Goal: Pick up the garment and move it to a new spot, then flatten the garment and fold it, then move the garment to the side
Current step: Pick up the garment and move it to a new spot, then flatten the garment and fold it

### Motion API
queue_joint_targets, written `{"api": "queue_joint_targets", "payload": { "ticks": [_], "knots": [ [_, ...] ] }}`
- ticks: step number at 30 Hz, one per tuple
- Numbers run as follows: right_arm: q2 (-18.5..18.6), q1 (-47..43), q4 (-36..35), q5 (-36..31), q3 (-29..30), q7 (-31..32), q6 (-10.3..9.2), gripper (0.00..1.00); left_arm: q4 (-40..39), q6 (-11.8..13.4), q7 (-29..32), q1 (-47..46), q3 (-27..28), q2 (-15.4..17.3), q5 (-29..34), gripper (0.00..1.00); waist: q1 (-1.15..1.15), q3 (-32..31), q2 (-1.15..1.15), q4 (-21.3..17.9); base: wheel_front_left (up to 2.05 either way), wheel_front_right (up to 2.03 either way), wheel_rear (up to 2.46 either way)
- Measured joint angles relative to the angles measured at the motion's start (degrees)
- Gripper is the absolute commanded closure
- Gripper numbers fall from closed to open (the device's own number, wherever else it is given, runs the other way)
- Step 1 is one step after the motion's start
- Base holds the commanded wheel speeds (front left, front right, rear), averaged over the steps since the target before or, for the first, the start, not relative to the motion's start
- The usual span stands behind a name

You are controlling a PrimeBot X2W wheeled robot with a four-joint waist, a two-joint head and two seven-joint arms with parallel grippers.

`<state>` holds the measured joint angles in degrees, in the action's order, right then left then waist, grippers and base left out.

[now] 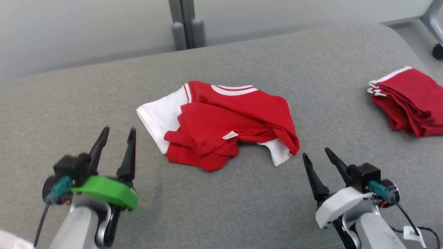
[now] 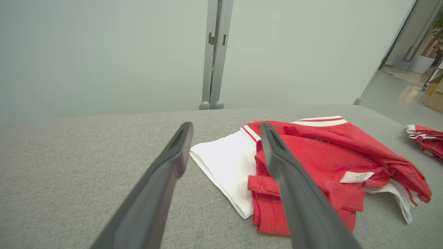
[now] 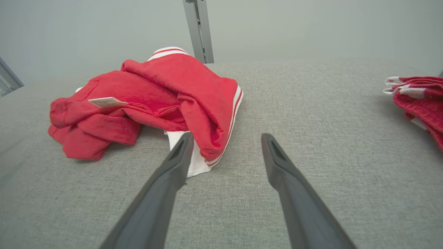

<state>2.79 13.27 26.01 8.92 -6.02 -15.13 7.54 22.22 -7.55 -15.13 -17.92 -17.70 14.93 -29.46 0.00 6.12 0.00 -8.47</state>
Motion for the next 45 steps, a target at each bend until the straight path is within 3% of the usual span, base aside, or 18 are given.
{"api": "queue_joint_targets", "payload": {
  "ticks": [7,13,25,39,40,42,45],
  "knots": [
    [0.02,-3.54,0.73,0.01,1.49,0.0,0.0,0.0,-3.76,0.0,0.0,11.98,9.91,-4.81,5.73,0.0,0.0,-3.89,0.0,3.3,0.0,0.0,0.0],
    [0.02,-5.83,1.42,-0.45,2.09,0.0,0.0,0.0,-5.04,0.0,0.0,19.39,12.92,-8.08,8.44,0.0,0.0,-5.59,0.0,5.2,0.0,0.0,0.0],
    [-0.01,-3.67,2.59,-2.47,0.29,0.0,0.0,0.0,-5.28,0.0,0.0,19.07,11.95,-9.7,8.98,0.0,0.0,-4.21,0.0,6.31,0.0,0.0,0.0],
    [0.0,3.26,7.91,-4.87,6.71,0.0,0.0,0.0,-5.28,0.0,0.0,13.57,8.53,-9.46,7.55,0.0,0.0,2.43,0.0,9.81,0.0,0.0,0.0],
    [0.0,3.69,8.47,-5.13,7.15,0.0,0.0,0.13,-5.28,0.0,0.0,13.35,8.6,-9.44,7.45,0.0,0.0,2.86,0.0,10.02,0.0,0.0,0.0],
    [0.02,4.75,10.0,-5.49,8.03,0.0,0.0,1.0,-5.25,0.0,0.0,12.98,8.7,-9.45,7.27,0.0,0.0,3.79,0.0,10.58,0.0,0.0,0.0],
    [-0.01,6.53,11.43,-6.33,9.32,0.0,0.0,1.0,-5.21,0.0,0.0,12.44,8.68,-9.51,6.61,0.0,0.0,4.5,0.0,11.48,0.0,0.0,0.0]
  ]
}}
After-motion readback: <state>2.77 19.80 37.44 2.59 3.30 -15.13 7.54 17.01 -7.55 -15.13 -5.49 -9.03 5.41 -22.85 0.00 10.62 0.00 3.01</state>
